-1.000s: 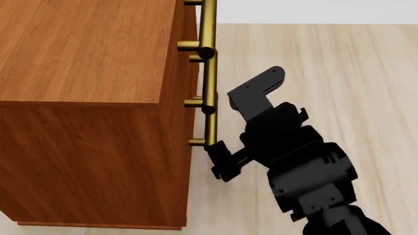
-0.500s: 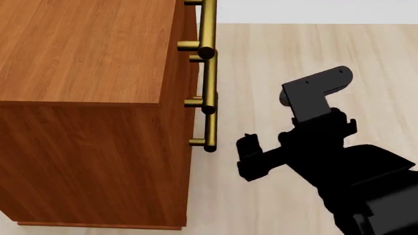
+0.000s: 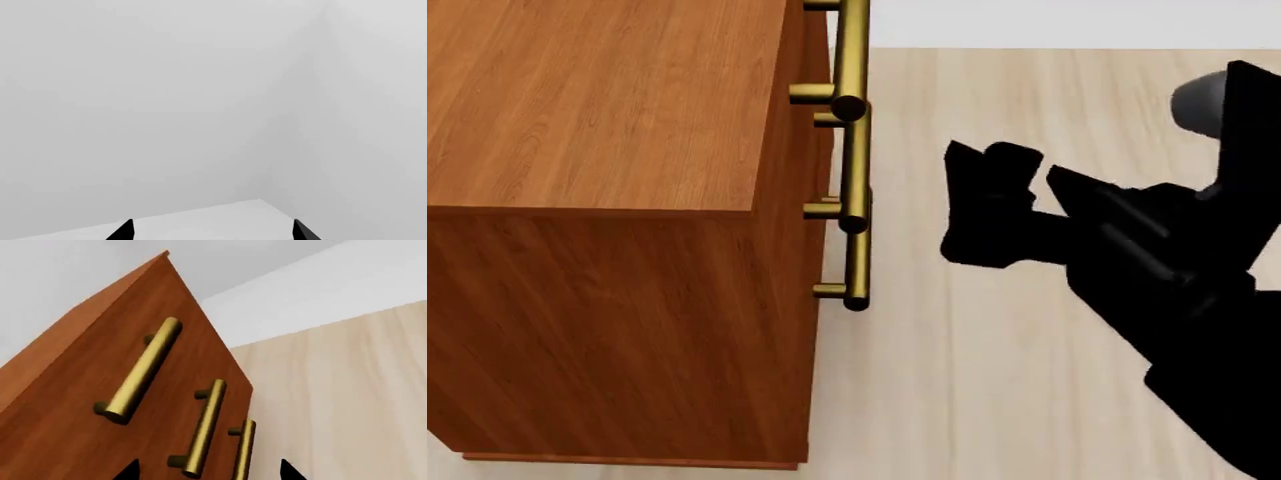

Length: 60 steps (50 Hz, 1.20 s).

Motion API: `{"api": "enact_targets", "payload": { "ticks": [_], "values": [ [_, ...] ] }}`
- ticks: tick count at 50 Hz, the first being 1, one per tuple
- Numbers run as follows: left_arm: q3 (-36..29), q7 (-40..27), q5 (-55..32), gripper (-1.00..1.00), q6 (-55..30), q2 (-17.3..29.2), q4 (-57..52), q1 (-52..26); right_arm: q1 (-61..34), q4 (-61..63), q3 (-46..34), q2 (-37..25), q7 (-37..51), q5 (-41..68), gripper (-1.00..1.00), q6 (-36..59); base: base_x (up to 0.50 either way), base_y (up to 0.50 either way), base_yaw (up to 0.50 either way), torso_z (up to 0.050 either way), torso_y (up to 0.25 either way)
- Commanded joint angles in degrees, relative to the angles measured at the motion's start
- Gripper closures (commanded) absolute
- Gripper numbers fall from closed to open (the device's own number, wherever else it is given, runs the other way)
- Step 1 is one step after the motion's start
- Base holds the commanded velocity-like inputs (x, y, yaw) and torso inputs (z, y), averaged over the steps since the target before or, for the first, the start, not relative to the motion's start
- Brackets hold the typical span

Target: Close the bottom drawer of the cabinet and open the top drawer.

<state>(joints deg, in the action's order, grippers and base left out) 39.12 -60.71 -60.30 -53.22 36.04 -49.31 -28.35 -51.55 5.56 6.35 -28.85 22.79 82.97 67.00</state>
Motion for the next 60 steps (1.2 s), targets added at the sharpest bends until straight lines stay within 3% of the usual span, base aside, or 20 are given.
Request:
{"api": "enact_targets", "payload": {
  "ticks": [1,11,22,28,31,39,60],
  "values": [
    [0.06,0.03,0.19,-1.0,0.39,-0.03,-0.23,0.37,-1.32,-0.13,11.39,4.03,15.27,24.68,-1.0,-1.46,0.0,0.0,0.0,0.0,0.0],
    [0.47,0.27,0.28,-1.0,0.98,-0.16,-0.38,0.76,-4.19,-2.33,12.06,7.39,27.01,39.0,-1.0,-10.0,0.0,0.0,0.0,0.0,0.0],
    [0.84,0.21,0.04,-1.0,1.39,-0.24,-0.5,0.94,-1.55,-4.17,12.04,11.15,34.45,45.25,-1.0,-17.22,0.0,0.0,0.0,0.0,0.0],
    [0.38,-0.03,0.16,-1.0,1.25,0.08,-0.33,0.67,0.18,-4.53,14.77,12.65,33.46,43.29,-1.0,-20.89,0.0,0.0,0.0,0.0,0.0],
    [0.4,0.1,0.27,-1.0,1.42,0.02,-0.35,0.84,-0.43,-7.61,11.3,10.23,37.01,45.93,-1.0,-18.71,0.0,0.0,0.0,0.0,0.0],
    [0.33,-0.18,0.05,-1.0,1.43,0.19,-0.32,0.68,0.93,-6.65,11.11,11.45,40.52,49.81,-1.0,-21.26,0.0,0.0,0.0,0.0,0.0],
    [0.18,0.05,0.11,-1.0,1.97,0.22,-0.16,1.06,0.98,-9.26,7.01,14.21,38.06,50.36,-1.0,-19.81,0.0,0.0,0.0,0.0,0.0]
  ]
}}
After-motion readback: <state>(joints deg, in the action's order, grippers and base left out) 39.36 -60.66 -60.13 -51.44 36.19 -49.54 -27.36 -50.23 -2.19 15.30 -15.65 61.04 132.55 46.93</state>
